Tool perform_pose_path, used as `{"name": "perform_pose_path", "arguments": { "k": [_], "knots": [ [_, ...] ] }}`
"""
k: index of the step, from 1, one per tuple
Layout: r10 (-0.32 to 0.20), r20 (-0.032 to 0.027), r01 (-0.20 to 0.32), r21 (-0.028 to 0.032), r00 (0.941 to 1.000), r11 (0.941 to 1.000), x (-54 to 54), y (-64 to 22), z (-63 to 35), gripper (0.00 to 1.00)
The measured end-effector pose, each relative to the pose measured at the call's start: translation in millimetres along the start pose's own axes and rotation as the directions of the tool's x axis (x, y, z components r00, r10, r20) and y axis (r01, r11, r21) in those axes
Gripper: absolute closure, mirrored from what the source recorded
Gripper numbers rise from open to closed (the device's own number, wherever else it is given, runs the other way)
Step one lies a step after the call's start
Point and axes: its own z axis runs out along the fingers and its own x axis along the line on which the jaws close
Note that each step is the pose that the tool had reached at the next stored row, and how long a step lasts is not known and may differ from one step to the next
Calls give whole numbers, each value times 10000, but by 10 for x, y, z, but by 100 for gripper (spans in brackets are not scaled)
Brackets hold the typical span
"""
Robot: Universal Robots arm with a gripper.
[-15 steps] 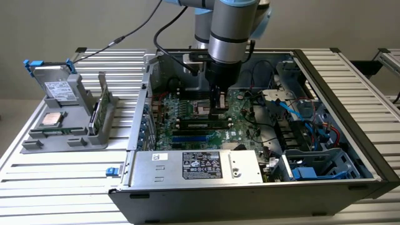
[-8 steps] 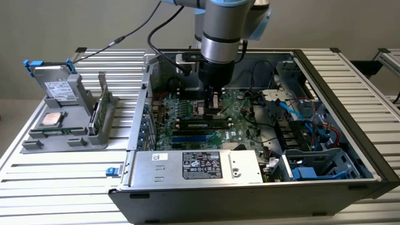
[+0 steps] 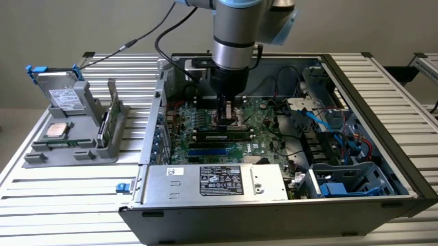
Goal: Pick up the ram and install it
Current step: 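Press down the ram until it locks into place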
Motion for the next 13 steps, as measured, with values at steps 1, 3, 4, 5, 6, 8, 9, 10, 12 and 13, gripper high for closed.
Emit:
{"name": "perform_pose_path", "arguments": {
  "k": [1, 3, 4, 5, 6, 8, 9, 10, 12, 13],
  "knots": [
    [7, -1, -7, 2, 10000, 10000, -3, 17, 6, 90],
    [26, -3, -26, 5, 10000, 10000, -8, 49, 17, 90],
    [34, -3, -34, 6, 10000, 10000, -11, 62, 22, 90],
    [40, -3, -40, 6, 10000, 10000, -13, 72, 27, 90],
    [47, -6, -47, 6, 10000, 10000, -15, 78, 35, 90],
    [62, -19, -62, 9, 10000, 10000, -22, 86, 61, 90],
    [68, -32, -68, 7, 10000, 10000, -25, 88, 75, 90],
    [73, -50, -73, 4, 10000, 10000, -27, 89, 86, 90],
    [77, -62, -77, 4, 10000, 10000, -31, 89, 103, 90],
    [77, -60, -77, 6, 10000, 10000, -32, 89, 104, 90]
  ]
}}
